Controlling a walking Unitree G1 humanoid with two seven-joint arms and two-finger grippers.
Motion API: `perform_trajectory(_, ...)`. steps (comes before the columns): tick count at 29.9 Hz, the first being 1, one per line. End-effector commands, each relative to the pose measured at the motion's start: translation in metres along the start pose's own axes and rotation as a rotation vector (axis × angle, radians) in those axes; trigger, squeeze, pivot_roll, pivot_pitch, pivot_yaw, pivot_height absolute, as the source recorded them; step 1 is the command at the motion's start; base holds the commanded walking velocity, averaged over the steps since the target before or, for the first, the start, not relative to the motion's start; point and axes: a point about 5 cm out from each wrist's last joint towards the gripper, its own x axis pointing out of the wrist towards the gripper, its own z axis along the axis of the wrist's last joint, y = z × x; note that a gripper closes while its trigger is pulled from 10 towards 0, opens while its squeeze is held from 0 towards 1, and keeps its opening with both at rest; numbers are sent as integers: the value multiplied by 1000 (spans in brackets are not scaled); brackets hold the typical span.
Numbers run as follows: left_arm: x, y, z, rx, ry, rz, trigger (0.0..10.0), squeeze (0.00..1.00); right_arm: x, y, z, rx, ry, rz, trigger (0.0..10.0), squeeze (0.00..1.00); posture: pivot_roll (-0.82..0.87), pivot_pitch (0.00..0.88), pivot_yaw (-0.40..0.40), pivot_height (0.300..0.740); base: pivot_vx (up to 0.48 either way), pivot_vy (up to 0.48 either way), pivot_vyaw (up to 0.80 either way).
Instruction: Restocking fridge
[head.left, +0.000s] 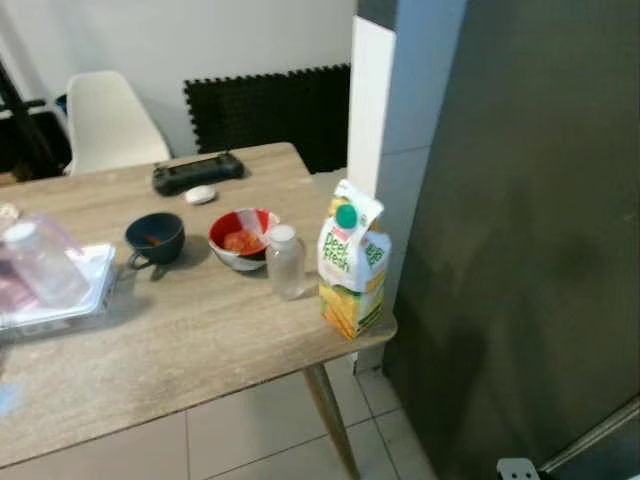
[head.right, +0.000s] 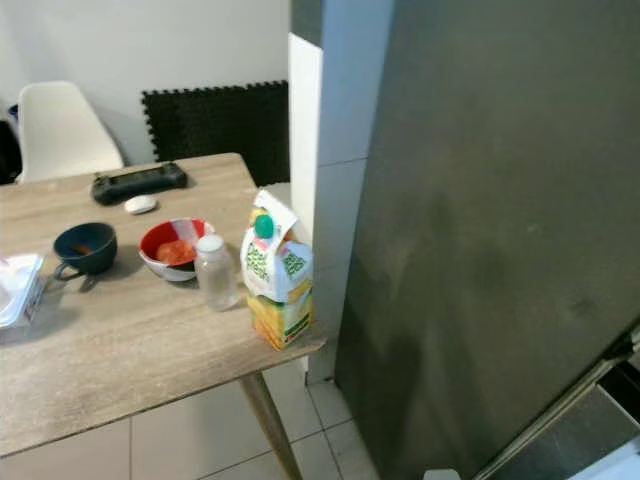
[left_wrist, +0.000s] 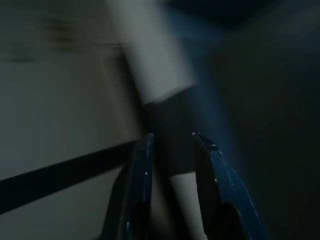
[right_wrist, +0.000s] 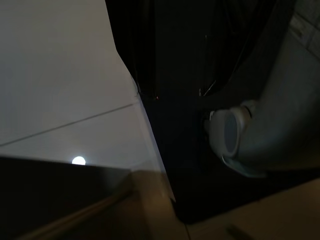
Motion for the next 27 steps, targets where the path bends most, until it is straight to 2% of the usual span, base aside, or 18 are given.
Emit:
perform_trajectory(1,3,-12,-7,-79,-1,-79,10000,0,0,0,2,0,-7,-2,10000,0,-30,0,19,740,0,0,0)
perform_trajectory(3,12,-37,-26,-146,44,-237,10000,0,0,0,2,0,-5,-1,10000,0,-30,0,19,740,0,0,0)
perform_trajectory(4,14,-44,-36,-163,67,-272,10000,0,0,1,2,0,-5,-1,10000,0,-30,0,19,740,0,0,0)
perform_trajectory(5,14,-44,-36,-163,67,-272,10000,0,0,1,2,0,-5,-1,10000,0,-30,0,19,740,0,0,0)
perform_trajectory(6,19,-46,-52,-200,85,-252,10000,0,0,1,1,-1,-4,-1,10000,0,-34,0,17,740,0,0,0)
perform_trajectory(8,22,-45,-59,-220,93,-222,10000,0,0,1,1,-2,-3,0,10000,0,-34,0,17,740,0,0,0)
perform_trajectory(11,30,-45,-84,-258,159,-132,10000,31,0,1,1,-7,-1,0,10000,0,-33,0,17,740,0,0,0)
perform_trajectory(12,33,-47,-97,-268,192,-106,10000,580,0,1,1,-9,-1,-1,10000,0,-35,0,17,740,0,0,0)
perform_trajectory(13,35,-50,-104,-278,214,-95,10000,580,0,1,1,-10,0,-1,10000,0,-35,0,17,740,0,0,0)
perform_trajectory(14,37,-52,-112,-292,235,-81,10000,1000,0,1,1,-11,0,-1,10000,0,-38,0,18,740,0,0,0)
perform_trajectory(15,37,-52,-112,-292,235,-81,10000,1000,0,1,1,-11,0,-1,10000,0,-38,0,18,740,0,0,0)
perform_trajectory(17,44,-60,-130,-311,280,-64,10000,1000,0,1,0,-12,1,-1,10000,0,-41,0,18,740,0,0,0)
perform_trajectory(20,57,-82,-150,-351,304,-115,10000,1000,0,2,-2,-14,5,1,10000,0,-46,0,21,740,0,0,0)
perform_trajectory(24,66,-98,-155,-398,278,-163,10000,1000,0,3,-3,-13,8,2,10000,0,-52,0,23,740,0,0,0)
perform_trajectory(25,70,-106,-157,-438,261,-186,10000,1000,0,3,-4,-13,9,2,10000,0,-55,0,25,740,0,0,0)
perform_trajectory(27,70,-106,-157,-438,261,-186,10000,1000,0,3,-4,-13,9,2,10000,0,-55,0,25,740,0,0,0)
